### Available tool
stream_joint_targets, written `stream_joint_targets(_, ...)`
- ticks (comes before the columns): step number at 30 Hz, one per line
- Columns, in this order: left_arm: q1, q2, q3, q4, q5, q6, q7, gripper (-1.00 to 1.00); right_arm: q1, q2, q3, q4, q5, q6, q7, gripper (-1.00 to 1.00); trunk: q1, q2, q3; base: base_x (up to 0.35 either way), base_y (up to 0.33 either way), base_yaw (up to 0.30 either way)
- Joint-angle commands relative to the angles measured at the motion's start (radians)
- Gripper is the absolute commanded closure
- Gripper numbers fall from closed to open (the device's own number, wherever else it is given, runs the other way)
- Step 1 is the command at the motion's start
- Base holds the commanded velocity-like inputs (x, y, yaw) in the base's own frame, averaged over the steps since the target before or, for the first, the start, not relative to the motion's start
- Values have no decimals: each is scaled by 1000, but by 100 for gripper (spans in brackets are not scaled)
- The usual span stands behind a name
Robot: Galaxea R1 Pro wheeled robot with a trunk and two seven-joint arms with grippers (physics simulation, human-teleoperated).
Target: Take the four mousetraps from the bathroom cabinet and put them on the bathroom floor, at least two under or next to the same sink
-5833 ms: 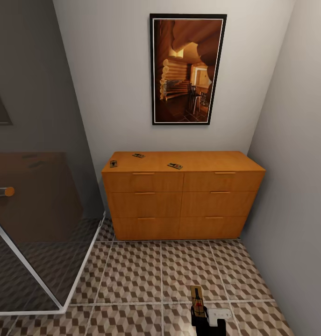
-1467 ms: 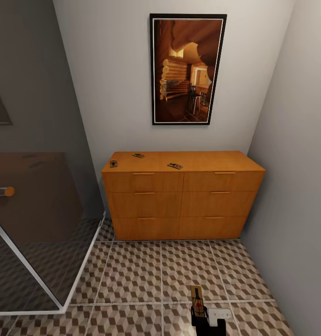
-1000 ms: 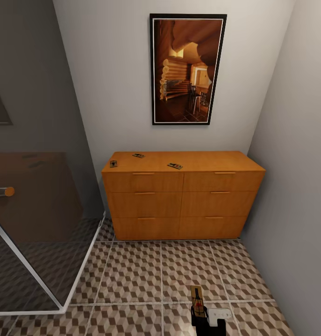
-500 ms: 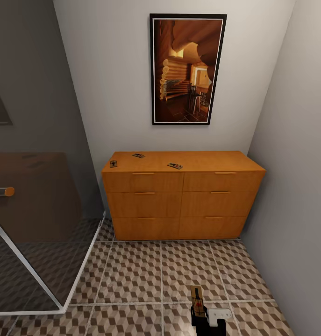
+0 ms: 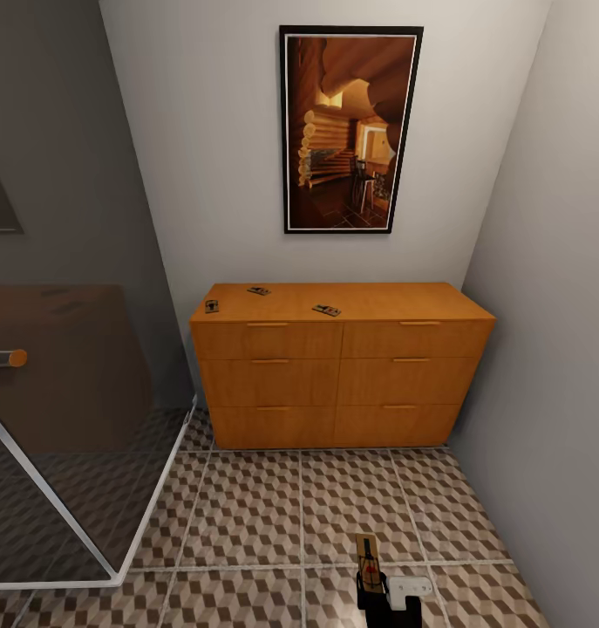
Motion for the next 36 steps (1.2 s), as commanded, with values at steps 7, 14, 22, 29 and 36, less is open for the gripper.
stream_joint_targets(7, -2, 0, -7, 4, 0, -7, 3, -100, 0, 0, -2, 1, 8, -2, -5, 100, 0, -1, -1, 0, 0, 0)
stream_joint_targets(14, -2, 0, -7, 4, 0, -7, 3, -100, 0, 0, -2, 1, 8, -2, -5, 100, 0, -1, -1, 0, 0, 0)
stream_joint_targets(22, -2, 0, -7, 4, 0, -7, 3, -100, 0, 0, -2, 1, 8, -2, -4, 100, 0, -1, -1, 0, 0, 0)
stream_joint_targets(29, -2, 0, -7, 4, 0, -7, 3, -100, 0, 0, -2, 1, 8, -2, -4, 100, 0, -1, -1, 0, 0, 0)
stream_joint_targets(36, -2, 0, -7, 4, 0, -7, 3, -100, 0, 0, -2, 1, 8, -2, -4, 100, 0, -1, -1, 0, 0, 0)
